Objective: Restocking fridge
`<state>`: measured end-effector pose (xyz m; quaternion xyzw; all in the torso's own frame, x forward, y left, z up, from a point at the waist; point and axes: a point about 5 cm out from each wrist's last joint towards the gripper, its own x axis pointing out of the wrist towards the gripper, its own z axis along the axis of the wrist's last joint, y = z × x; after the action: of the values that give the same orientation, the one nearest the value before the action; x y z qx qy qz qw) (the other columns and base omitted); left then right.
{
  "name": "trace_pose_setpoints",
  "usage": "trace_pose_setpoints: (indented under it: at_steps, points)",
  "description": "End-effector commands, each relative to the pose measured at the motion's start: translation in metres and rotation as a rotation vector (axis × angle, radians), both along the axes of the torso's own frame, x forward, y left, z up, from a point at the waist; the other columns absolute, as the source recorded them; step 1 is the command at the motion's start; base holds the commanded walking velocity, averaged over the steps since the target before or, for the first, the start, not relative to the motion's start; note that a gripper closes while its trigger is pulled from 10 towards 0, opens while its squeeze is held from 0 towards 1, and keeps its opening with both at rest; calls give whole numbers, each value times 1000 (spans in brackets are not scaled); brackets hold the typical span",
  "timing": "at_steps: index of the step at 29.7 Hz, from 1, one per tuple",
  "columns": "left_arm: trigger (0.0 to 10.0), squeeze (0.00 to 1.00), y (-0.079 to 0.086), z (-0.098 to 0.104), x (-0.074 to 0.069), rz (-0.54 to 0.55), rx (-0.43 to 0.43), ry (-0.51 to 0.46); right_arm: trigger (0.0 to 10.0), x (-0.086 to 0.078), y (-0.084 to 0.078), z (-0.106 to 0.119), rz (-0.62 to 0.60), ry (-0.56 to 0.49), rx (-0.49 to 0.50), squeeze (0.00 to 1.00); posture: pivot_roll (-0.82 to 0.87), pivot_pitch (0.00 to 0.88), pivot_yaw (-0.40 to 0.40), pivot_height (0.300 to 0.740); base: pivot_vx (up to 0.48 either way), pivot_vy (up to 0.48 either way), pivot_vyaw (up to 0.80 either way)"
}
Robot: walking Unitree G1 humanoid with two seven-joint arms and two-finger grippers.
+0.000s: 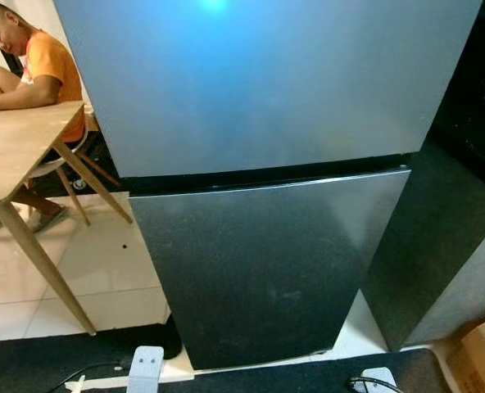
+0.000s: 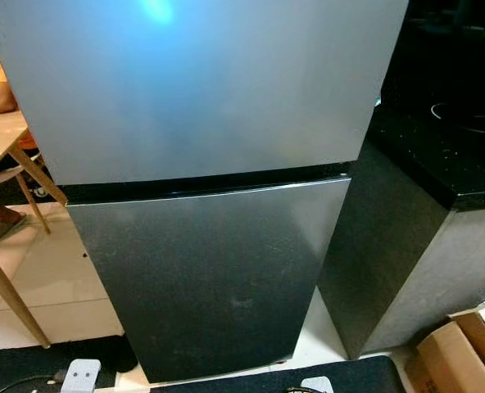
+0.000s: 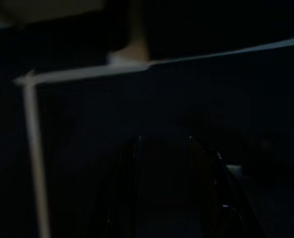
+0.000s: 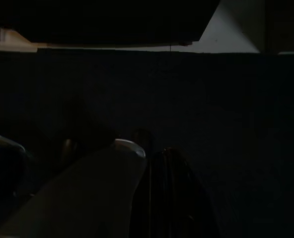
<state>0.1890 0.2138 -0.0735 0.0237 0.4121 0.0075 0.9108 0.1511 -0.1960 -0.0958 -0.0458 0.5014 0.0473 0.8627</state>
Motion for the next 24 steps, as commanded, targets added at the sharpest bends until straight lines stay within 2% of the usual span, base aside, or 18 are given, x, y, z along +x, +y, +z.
trace_pose_setpoints:
  at_steps: [1,2,5,7,9,15,24]
  points:
    - [10000,0,-9,2,4,-56,-5,-28,10000,8,-1,4,16,-36,-2,0,-62,40,-12,734,0,0,0]
    - [10000,0,-9,2,4,-56,-5,-28,10000,8,-1,4,16,-36,-2,0,-62,40,-12,734,0,0,0]
    - [10000,0,-16,5,13,-70,9,-56,10000,24,4,11,69,-96,18,0,-62,40,-4,734,0,0,0]
    - [10000,0,-16,7,17,-79,41,-61,10000,30,4,14,46,-120,27,0,-68,44,11,734,0,0,0]
    - [10000,0,-17,9,21,-75,36,-78,10000,32,5,15,25,-130,34,0,-71,43,17,734,0,0,0]
    - [10000,0,-19,11,23,-58,-1,-85,10000,25,13,12,84,-120,41,0,-73,38,22,734,0,0,0]
    - [10000,0,-24,11,23,-95,23,-97,10000,20,13,10,130,-105,39,0,-70,32,18,734,0,0,800]
